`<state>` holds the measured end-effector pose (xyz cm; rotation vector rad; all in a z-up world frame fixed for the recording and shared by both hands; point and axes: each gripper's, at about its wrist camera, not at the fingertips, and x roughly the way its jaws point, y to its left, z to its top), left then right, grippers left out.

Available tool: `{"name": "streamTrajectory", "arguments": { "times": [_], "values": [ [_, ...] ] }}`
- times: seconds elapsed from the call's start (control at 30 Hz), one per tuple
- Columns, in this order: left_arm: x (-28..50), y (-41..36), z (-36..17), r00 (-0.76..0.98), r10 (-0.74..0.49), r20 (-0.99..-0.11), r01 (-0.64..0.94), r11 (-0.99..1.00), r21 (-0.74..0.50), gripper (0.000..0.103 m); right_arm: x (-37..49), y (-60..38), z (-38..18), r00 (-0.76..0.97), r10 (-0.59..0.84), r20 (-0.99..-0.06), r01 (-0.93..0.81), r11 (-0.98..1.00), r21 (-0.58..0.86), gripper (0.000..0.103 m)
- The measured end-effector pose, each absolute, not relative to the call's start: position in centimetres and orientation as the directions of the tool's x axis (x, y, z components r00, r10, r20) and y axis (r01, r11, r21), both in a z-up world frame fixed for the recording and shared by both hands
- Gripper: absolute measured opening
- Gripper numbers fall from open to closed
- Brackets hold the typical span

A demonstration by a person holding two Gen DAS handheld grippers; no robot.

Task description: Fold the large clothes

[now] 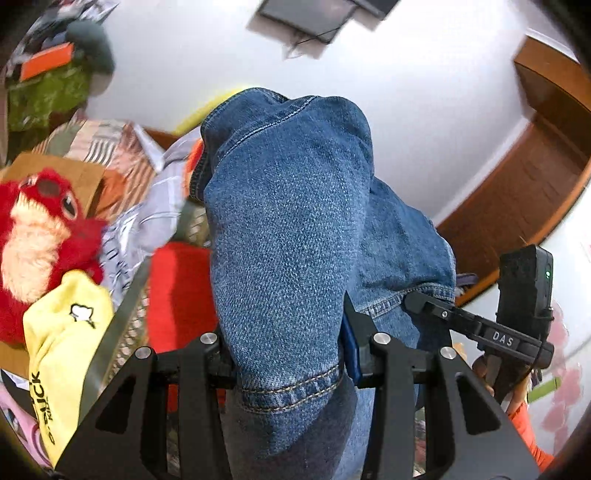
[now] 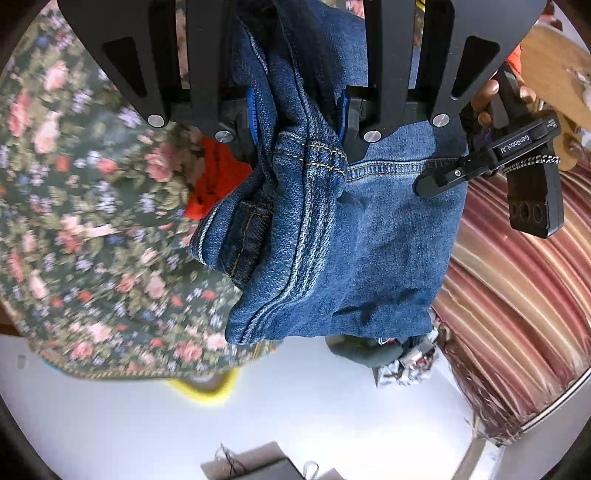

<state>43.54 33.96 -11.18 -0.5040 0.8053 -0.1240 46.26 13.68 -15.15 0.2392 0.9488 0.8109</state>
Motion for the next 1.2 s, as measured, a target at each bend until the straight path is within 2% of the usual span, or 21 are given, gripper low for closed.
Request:
{"name": "streamTrajectory", "arguments": {
  "times": [0.1,0.23,0.33,0.4,0.63,0.73,0.93,1.2],
  "values": [
    [46.1,36.3,-15.4,0.646,-0.269,-0.714,-0.162,0.867,-0.472,0.042,48.0,15.9,-18.9,0.276,0.684,-0.675,-0.477,0.708,0.521,0.029],
    [48.5,38.1,-23.6,0.515,-0.249,-0.820,-0.283,0.854,-0.437,0.045,49.8,18.0,-25.1,0.210,0.598,-0.773,-0.388,0.777,0.496,0.030],
    [48.1,37.6,-25.8,0.517,-0.180,-0.837,-0.282,0.887,-0.365,0.059,49.3,17.7,-27.6,0.211,0.569,-0.795,-0.413,0.789,0.455,0.036],
    [47.3,36.8,-25.0,0.540,-0.139,-0.830,-0.262,0.909,-0.323,0.065,48.6,17.1,-27.3,0.238,0.554,-0.798,-0.447,0.792,0.416,0.039],
    [44.7,33.8,-22.9,0.519,0.040,-0.854,-0.218,0.972,-0.087,0.065,45.6,15.4,-24.8,0.313,0.439,-0.842,-0.501,0.829,0.246,0.043],
    [43.3,33.0,-21.6,0.524,0.090,-0.847,-0.206,0.978,-0.023,0.065,44.0,14.8,-23.1,0.363,0.411,-0.836,-0.516,0.836,0.187,0.043],
    [38.7,31.1,-15.9,0.618,0.090,-0.781,-0.188,0.981,-0.036,0.065,40.3,13.4,-17.4,0.436,0.466,-0.770,-0.539,0.820,0.191,0.043],
    [30.4,27.7,-5.9,0.783,0.088,-0.616,-0.159,0.985,-0.061,0.065,32.8,10.3,-7.8,0.562,0.576,-0.594,-0.563,0.792,0.236,0.043]
  ]
}}
